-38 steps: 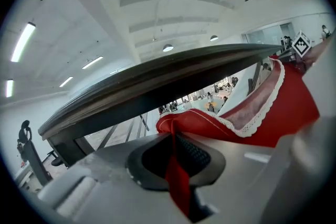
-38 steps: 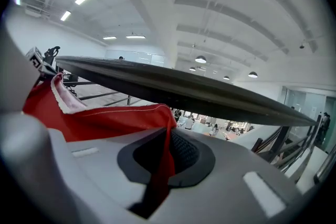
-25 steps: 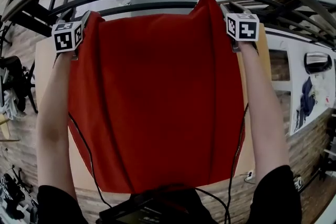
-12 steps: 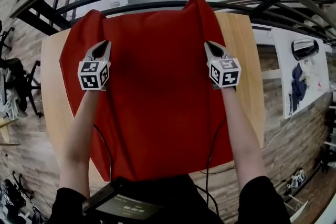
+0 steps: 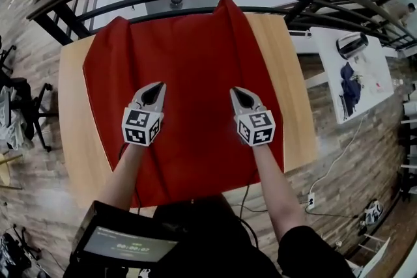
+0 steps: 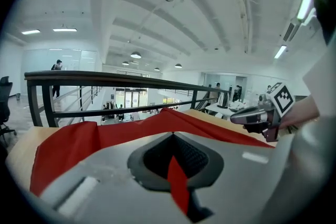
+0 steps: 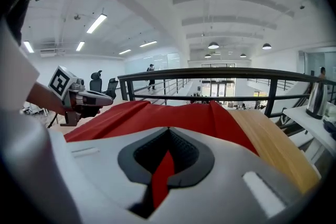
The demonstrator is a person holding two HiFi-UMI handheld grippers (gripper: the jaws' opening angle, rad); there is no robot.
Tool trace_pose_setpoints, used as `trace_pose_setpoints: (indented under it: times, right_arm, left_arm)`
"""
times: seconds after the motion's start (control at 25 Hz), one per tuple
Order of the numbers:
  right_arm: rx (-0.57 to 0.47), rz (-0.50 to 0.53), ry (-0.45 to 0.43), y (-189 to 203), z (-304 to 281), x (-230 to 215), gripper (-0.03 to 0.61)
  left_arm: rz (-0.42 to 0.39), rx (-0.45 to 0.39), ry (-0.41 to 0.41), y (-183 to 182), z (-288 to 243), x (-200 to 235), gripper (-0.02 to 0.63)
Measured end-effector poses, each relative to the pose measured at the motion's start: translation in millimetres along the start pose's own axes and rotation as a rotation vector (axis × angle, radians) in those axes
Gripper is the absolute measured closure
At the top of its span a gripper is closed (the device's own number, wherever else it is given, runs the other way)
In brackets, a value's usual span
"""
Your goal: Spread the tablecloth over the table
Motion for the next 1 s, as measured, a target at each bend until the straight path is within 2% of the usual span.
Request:
trace_pose_setpoints:
  times: [0.24,0.48,0.76,1.0]
  right_arm:
    - [-0.042,-0.115,0.078,27.1,86.0,43.2,0.569]
    - [-0.016,-0.126,0.176,55.1,163.9,88.8,0.569]
    - [0.008,-0.171,0.259,88.4,221.4,98.9,0.569]
    - [0.023,-0.177,0.312,109.9,259.8,77.3,0.569]
  left_arm:
    - [0.023,-0.003,0.065,9.9,59.8,-54.3,0.609]
    - [0.05,-0.002,0.126,26.4,114.8,-97.2,0.609]
    - [0.036,0.05,0.244,52.1,129.0,-154.8,0.609]
    - [0.014,0.11,0.335,70.9,122.4,-202.0,0.609]
Point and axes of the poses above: the fingertips, and each gripper's own axes: z backward along the fingers, x to its left, y out of its underside, the point moved 10 cm from there along z, backward along the fingers, and after that the axes turned 2 degrees about -x, right-handed, at the moved point
